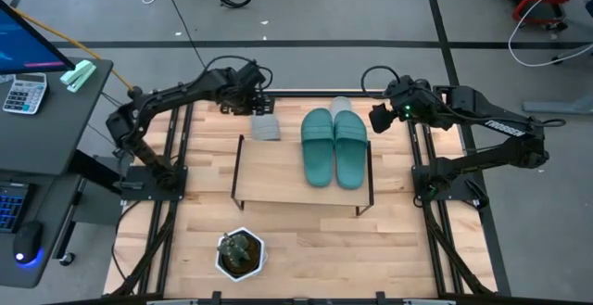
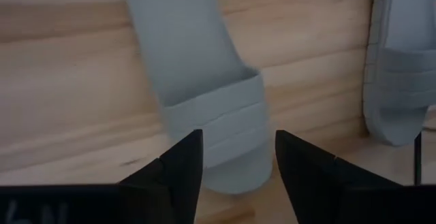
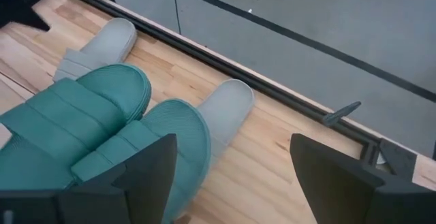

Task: Pick and place slides into the shelf
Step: Put the left gray slide on the shelf

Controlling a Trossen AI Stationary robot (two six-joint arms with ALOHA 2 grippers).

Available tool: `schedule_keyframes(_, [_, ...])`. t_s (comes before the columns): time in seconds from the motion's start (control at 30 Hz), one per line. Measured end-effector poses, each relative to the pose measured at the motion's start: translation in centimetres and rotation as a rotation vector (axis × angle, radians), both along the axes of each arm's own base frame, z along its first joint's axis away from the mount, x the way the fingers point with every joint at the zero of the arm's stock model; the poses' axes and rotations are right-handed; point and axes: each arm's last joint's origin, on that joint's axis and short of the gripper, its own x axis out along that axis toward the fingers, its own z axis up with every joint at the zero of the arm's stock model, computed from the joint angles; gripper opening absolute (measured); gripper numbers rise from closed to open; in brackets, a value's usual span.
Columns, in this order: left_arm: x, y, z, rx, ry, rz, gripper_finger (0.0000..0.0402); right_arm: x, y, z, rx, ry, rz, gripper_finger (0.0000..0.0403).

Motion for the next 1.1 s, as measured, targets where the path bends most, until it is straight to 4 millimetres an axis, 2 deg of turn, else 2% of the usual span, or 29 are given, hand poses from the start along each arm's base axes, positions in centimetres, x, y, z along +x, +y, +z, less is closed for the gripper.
schedule_keyframes(0.2, [-3.8,-0.8,1.0,0.033,-0.06,0.037,0.0164,0.9,-0.2,-0.5,0.016,0.017,-0.015,0.0293])
schedule_keyframes(0.37, [-7.1,-1.4,1.6,0.106,-0.311,0.052,0.0146,2.2,-0.5,-1.4,0.049,0.045,-0.023,0.0293])
schedule_keyframes(0.47, [-8.9,-1.5,0.4,0.133,-0.418,0.116,0.0134,3.0,-0.6,-1.9,0.066,0.067,-0.017,0.0293])
schedule_keyframes(0.63, [-11.0,-1.6,-2.8,0.096,-0.414,0.215,0.0122,3.8,-0.8,-2.4,0.105,0.064,-0.018,0.0293])
schedule_keyframes(0.83, [-12.0,-1.1,-5.9,0.016,-0.418,0.256,0.0132,3.4,-0.7,-2.1,0.127,0.008,-0.069,0.0293])
schedule_keyframes(1.1, [-11.4,0.4,-7.7,-0.002,-0.469,0.279,0.0193,3.4,-0.6,-2.1,0.176,-0.039,-0.108,0.0293])
